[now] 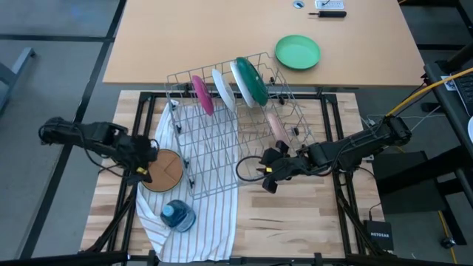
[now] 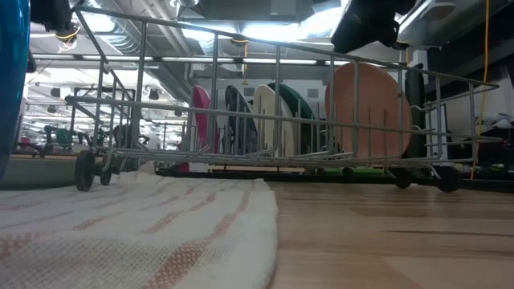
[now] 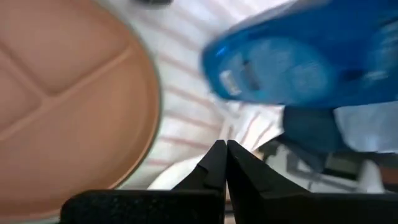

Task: Sort dishes
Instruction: Put the brown plate into the dish rack

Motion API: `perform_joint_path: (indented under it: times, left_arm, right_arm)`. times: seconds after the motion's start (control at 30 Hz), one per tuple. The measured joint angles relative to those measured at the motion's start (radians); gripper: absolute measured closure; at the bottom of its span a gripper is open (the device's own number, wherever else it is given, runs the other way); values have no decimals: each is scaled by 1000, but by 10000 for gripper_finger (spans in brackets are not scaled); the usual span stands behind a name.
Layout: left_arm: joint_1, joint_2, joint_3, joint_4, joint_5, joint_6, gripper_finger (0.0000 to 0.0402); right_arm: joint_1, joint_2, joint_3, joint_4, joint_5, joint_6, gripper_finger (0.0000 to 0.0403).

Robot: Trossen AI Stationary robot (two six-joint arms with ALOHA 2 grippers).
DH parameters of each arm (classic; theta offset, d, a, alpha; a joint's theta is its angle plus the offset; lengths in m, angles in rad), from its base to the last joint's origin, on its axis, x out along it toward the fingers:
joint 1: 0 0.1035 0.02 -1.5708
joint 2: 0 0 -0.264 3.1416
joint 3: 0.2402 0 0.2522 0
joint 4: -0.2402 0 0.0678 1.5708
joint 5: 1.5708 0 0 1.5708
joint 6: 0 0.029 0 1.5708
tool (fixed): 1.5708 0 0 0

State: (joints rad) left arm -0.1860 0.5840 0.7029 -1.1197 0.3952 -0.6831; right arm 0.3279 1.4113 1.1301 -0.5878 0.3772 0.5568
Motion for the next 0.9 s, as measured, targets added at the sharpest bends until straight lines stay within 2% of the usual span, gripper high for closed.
perform_joint_path:
  times: [0.43,0.67,0.77,0.9]
  left_arm:
    - [-155,282,0,-26,-37,-24,401]
    - [-207,334,0,-31,-44,-51,397]
    - [-216,337,-1,-11,-78,-61,395]
    - [-216,337,-21,14,-114,-94,371]
  right_arm:
    - [0,0,0,57,33,0,274]
    - [0,0,0,57,42,0,274]
    - [0,0,0,58,52,0,274]
    - [0,1,0,87,58,0,274]
